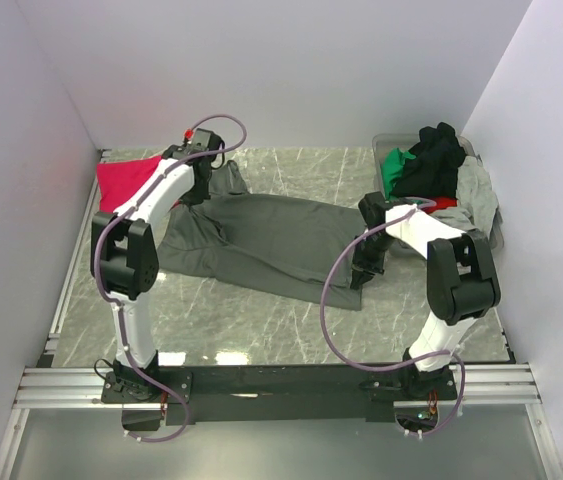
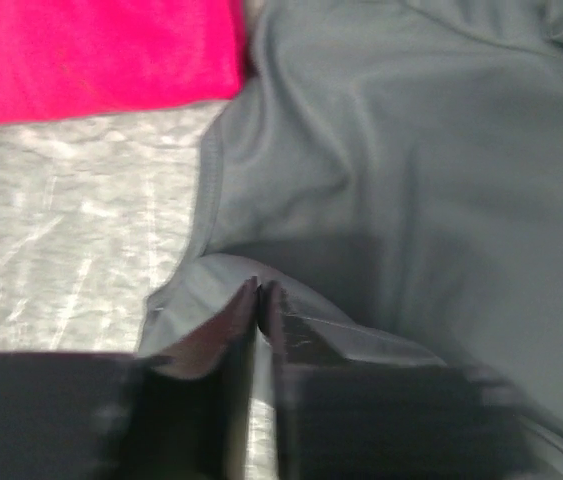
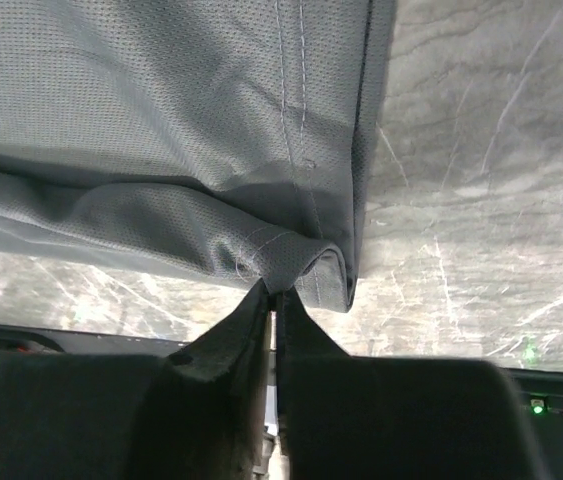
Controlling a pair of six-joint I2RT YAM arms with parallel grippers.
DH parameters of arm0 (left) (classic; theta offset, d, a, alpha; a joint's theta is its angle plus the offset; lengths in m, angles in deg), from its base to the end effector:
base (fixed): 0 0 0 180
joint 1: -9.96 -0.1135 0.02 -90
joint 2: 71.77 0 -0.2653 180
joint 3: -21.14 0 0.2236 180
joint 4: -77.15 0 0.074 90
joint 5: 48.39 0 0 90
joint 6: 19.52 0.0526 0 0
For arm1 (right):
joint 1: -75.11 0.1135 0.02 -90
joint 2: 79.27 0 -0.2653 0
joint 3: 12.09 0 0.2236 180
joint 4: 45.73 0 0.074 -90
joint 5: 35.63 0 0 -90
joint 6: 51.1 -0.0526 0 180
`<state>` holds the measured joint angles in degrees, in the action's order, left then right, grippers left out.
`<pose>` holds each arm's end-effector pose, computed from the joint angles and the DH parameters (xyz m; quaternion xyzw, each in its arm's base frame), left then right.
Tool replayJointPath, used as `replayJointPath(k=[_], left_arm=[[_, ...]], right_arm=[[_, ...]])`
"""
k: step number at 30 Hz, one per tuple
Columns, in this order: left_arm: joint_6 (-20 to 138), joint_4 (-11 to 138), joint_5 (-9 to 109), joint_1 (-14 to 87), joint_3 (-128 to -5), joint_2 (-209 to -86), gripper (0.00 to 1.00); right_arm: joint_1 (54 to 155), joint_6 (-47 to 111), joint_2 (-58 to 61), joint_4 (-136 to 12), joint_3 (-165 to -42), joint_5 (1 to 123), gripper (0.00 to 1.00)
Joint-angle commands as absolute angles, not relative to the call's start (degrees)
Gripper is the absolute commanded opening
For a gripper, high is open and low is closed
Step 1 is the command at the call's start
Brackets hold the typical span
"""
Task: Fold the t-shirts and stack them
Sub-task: Fold the tshirt
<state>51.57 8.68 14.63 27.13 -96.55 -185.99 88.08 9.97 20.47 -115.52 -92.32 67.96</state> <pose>0.3922 -0.0962 0.2594 -0.0649 0.9485 0.1514 0.2707 0.2673 0.0743 0.1752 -0.1371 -0.9834 -0.1127 0.0366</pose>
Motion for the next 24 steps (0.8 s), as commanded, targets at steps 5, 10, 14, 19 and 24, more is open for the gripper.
replayJointPath(k=[5, 10, 14, 19, 24], left_arm=[[47.99, 14.64, 27.77, 26.4, -99.28, -184.36, 0.65], [41.14, 18.25, 35.98, 21.31, -94.02, -179.63, 0.83], [38.85, 20.44, 38.97, 16.03, -82.45, -173.74, 0.81], [36.48, 23.87, 43.01, 7.44, -68.36, -164.86, 0.74], [36.47, 24.49, 45.3, 3.37, -59.38, -160.99, 0.72]], right_arm=[[86.8, 7.78, 16.62, -114.66, -96.21, 67.29, 0.4], [87.23, 8.4, 12.75, -113.42, -96.39, 68.69, 0.49], [88.81, 8.93, 10.99, -112.63, -94.46, 68.61, 0.51], [92.58, 8.23, 9.06, -111.32, -89.19, 67.91, 0.52], [94.26, 6.47, 8.18, -110.35, -84.36, 65.81, 0.51]])
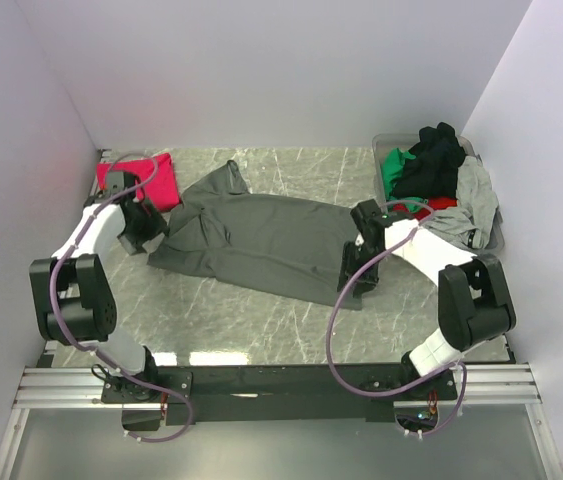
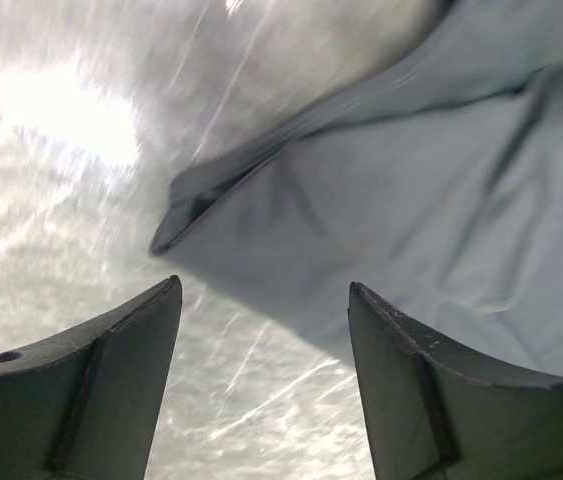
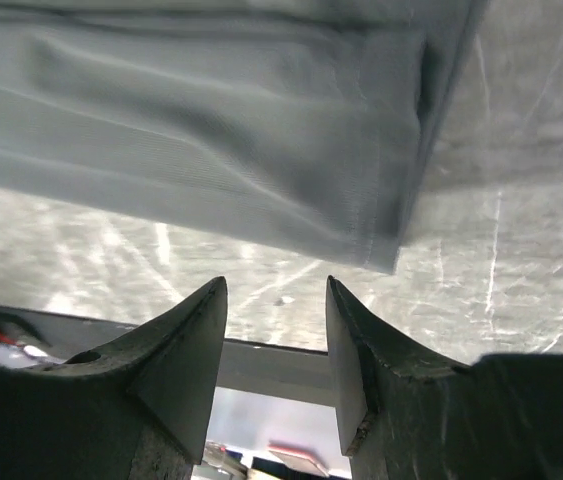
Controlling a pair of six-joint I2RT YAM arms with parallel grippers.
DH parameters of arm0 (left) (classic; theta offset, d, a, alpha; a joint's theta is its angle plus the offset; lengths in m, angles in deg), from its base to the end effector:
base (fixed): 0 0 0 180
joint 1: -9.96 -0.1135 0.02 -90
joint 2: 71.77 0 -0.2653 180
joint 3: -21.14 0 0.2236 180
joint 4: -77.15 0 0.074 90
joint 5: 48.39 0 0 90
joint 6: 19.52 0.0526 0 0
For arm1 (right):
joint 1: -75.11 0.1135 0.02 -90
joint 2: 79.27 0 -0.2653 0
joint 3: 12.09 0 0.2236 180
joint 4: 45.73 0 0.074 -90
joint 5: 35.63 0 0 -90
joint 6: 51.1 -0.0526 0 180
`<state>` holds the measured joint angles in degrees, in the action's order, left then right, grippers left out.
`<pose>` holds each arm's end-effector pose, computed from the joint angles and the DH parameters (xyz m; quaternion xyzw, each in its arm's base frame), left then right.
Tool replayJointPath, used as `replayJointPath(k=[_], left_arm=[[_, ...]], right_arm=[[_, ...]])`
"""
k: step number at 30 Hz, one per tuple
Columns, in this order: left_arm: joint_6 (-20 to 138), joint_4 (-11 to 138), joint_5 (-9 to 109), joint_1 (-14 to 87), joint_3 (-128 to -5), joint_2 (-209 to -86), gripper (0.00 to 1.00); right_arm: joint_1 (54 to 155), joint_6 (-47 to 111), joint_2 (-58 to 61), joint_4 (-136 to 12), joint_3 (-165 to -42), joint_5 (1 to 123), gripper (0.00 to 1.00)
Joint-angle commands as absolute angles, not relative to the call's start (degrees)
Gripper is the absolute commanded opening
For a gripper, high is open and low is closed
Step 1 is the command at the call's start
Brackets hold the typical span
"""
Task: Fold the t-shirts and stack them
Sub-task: Fold the tshirt
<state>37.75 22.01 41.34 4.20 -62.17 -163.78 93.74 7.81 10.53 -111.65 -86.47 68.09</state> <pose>0.3046 0.0310 0.2312 -0.3216 0.9194 -0.0505 0.2206 0.2362 0.0928 0.1957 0.0985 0.9851 0.1396 0.0179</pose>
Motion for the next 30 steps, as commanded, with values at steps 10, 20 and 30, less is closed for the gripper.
replayJointPath(k=[10, 20, 30], left_arm=[[36.82, 26.25, 45.22, 0.99, -54.19, -162.38, 0.7], [37.0, 29.15, 45.3, 0.73, -54.1, -166.52, 0.66], [36.65, 29.77, 44.95, 0.73, -55.07, -170.03, 0.6]], right_arm=[[94.18, 4.98, 7.3, -108.06, -78.82, 63.34, 0.51], [94.18, 4.62, 7.12, -106.83, -76.09, 61.58, 0.51], [94.0, 5.15, 9.14, -105.6, -76.7, 59.38, 0.5]])
